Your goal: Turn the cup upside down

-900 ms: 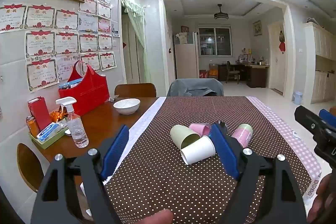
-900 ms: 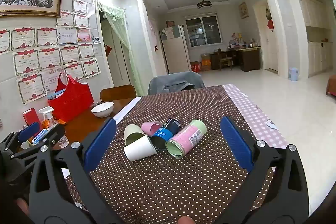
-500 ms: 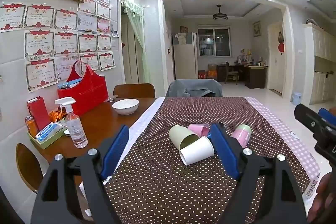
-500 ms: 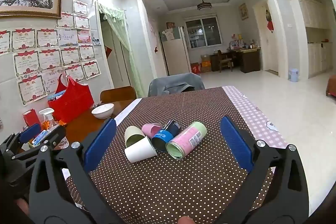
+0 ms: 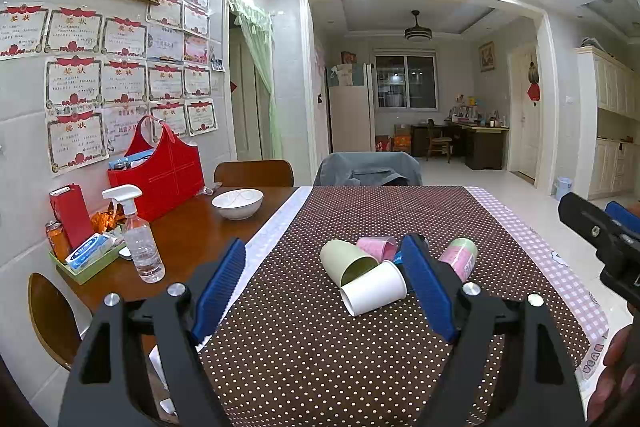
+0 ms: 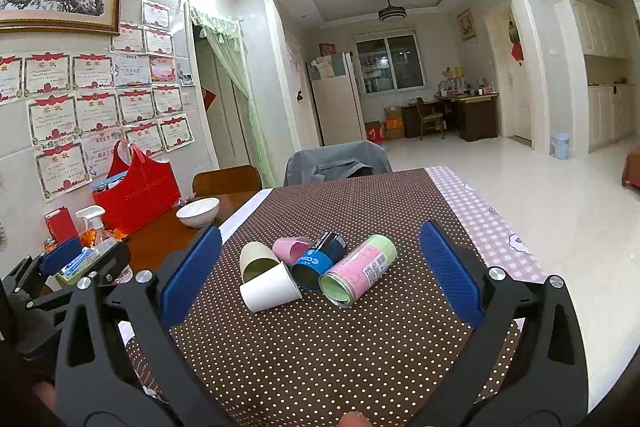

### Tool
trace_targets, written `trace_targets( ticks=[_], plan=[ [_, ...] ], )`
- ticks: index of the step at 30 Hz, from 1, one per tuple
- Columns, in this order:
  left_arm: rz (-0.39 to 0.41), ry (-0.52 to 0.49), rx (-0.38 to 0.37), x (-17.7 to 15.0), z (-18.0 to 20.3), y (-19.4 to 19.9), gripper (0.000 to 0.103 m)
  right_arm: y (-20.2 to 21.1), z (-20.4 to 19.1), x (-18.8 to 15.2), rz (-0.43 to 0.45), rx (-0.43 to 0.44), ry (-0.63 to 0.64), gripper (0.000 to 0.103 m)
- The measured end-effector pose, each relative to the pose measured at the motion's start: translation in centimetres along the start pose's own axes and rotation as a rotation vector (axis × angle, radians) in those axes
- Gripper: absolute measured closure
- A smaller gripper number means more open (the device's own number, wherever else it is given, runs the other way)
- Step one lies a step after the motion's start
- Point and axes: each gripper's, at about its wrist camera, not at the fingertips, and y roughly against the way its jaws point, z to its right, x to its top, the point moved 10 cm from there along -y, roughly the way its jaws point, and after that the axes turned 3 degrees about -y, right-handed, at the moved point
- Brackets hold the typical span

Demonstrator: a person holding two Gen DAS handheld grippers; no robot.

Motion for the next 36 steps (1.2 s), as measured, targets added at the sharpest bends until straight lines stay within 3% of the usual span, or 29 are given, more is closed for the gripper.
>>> trace_targets(
  ticks=[36],
  plan=[
    [0.004,0.001,-0.001,0.51,-0.24,-0.07,0.024,-0.46,-0.52,0.01,0.005,0.002,0.012,0.006]
  ],
)
